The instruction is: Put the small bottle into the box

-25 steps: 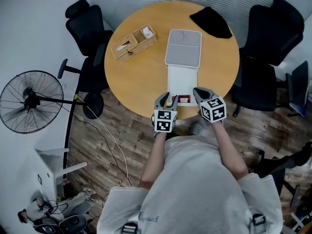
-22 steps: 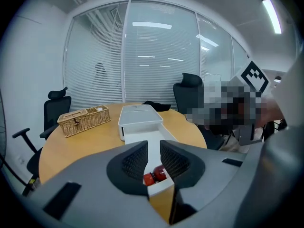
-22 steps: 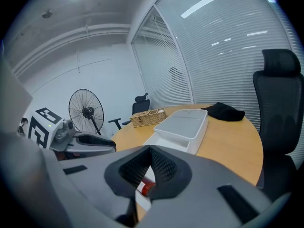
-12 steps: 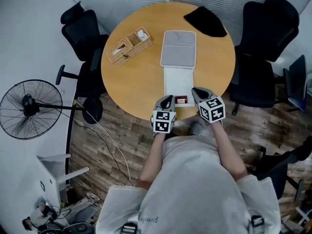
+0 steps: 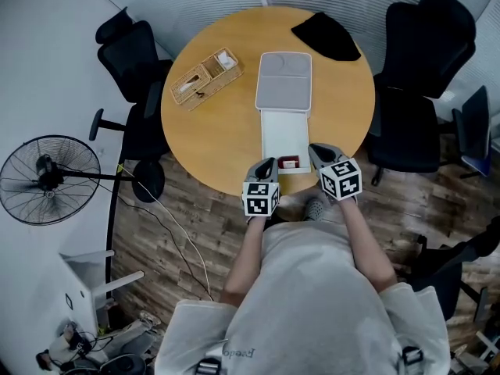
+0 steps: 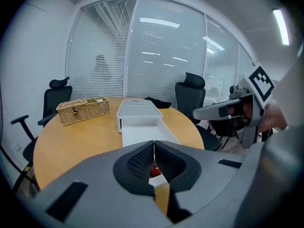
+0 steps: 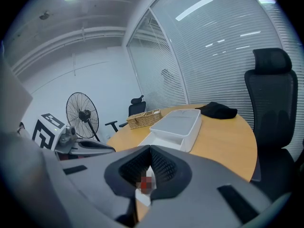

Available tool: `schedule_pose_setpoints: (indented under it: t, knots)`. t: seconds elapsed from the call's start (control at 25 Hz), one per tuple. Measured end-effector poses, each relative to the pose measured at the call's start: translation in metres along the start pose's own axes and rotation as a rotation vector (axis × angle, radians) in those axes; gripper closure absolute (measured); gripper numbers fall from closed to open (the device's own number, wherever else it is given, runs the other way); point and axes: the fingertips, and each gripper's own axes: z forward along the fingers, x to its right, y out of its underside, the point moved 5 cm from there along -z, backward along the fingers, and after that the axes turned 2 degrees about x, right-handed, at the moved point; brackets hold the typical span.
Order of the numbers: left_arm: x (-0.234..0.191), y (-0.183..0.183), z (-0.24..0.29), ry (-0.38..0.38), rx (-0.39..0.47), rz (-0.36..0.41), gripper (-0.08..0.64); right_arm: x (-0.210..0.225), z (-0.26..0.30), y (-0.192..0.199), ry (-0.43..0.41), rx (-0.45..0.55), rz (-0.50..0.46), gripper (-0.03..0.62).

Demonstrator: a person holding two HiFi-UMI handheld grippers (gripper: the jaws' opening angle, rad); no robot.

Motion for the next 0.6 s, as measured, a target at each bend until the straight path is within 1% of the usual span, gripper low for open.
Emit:
schedule_pose_setpoints:
  t: [0.36,0.6]
  knots:
    - [-0.001,0.006,-0.006,-0.015,-0.004,-0.036,0.531,-0.005,0.004,-0.001,-0.025,0.000,-0.007,0.574]
    - [-0.002,0.009,-0.009,-0.012,-0.014,-0.043,0.531,-0.011,0.006,-0.001,-0.040,-0.004,-0.013,0.574]
